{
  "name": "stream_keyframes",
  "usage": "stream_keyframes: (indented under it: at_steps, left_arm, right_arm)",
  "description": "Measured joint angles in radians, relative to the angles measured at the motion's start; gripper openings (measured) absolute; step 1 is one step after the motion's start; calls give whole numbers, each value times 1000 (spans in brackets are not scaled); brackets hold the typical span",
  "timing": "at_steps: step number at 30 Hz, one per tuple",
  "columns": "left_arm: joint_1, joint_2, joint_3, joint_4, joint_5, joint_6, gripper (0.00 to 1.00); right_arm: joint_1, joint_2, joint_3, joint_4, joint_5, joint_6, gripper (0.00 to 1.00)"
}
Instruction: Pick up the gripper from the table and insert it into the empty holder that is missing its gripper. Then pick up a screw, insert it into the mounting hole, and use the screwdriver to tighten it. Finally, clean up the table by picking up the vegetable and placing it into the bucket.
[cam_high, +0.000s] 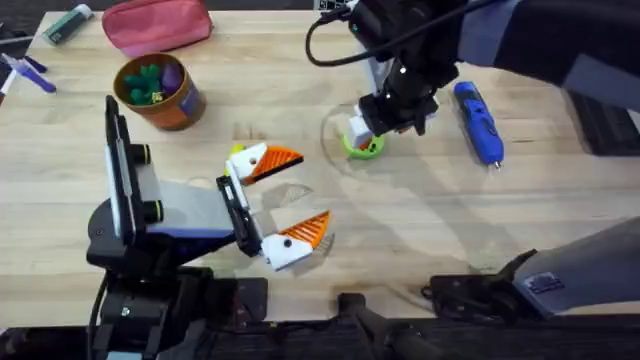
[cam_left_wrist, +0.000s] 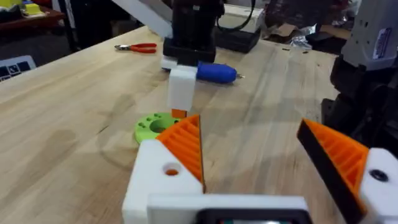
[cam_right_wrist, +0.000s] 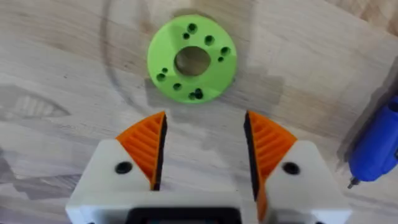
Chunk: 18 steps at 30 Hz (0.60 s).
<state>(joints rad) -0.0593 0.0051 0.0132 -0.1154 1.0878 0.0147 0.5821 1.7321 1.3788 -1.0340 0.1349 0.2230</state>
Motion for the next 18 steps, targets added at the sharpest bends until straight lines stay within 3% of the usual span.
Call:
stream_keyframes:
  at_steps: [18]
  left_arm:
    - [0,0,0,0,0,0,950]
  right_arm:
    - [7,63,-2,44,-42,40,595]
